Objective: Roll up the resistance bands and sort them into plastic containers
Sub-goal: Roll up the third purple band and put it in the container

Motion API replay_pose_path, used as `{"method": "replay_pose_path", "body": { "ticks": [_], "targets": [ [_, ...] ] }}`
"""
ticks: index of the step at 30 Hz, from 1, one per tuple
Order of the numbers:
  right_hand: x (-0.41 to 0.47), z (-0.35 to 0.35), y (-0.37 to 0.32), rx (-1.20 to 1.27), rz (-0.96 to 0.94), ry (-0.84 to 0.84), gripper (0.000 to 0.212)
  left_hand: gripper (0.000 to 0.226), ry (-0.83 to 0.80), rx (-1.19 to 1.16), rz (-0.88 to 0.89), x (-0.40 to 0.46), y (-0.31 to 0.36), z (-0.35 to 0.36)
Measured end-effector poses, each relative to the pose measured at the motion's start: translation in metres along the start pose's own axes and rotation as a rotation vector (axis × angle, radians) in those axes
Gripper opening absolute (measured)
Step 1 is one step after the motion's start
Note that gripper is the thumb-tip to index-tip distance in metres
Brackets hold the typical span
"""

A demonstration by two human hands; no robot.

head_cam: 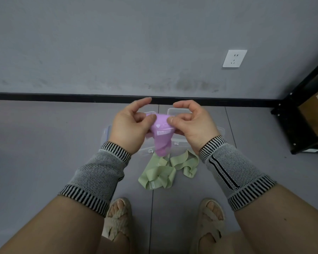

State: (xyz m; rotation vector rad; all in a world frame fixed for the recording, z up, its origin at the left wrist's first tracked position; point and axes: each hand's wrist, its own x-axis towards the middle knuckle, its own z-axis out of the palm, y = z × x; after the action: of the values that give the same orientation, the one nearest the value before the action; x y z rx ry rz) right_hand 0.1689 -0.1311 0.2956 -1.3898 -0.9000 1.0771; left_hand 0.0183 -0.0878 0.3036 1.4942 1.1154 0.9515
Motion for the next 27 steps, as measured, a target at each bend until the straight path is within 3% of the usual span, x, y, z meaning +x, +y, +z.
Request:
{"method": "replay_pose_path", "body": {
  "ticks": [4,7,10,18,22,27],
  "targets": [
    [0.002,-0.002,-0.002,-0.062,-0.04,0.097,0.026,0.044,-0.079,0.109,0.029,-0.004,0.002,0.004],
    [0.002,-0.002,-0.002,-0.022,-0.004,0.072,0.024,0.044,-0.043,0.155,0.026,-0.002,0.001,0.004],
    [0.0,-0.002,0.0,-0.01,0.045,-0.026,0.021,0.038,0.068,0.089,0.02,0.003,-0.001,-0.001],
    [-0.003,-0.001,0.002,-0.258,0.005,-0.169,0.021,0.027,0.254,-0.13,-0.023,0.008,-0.002,-0.009],
    [-0.004,0.003,0.001,-0.352,-0.035,-0.13,0.024,0.025,0.276,-0.169,-0.035,0.009,-0.002,-0.01],
    [-0.006,0.008,-0.004,-0.182,0.025,-0.145,0.022,0.026,0.224,-0.178,-0.02,0.006,0.0,-0.008]
  ]
}}
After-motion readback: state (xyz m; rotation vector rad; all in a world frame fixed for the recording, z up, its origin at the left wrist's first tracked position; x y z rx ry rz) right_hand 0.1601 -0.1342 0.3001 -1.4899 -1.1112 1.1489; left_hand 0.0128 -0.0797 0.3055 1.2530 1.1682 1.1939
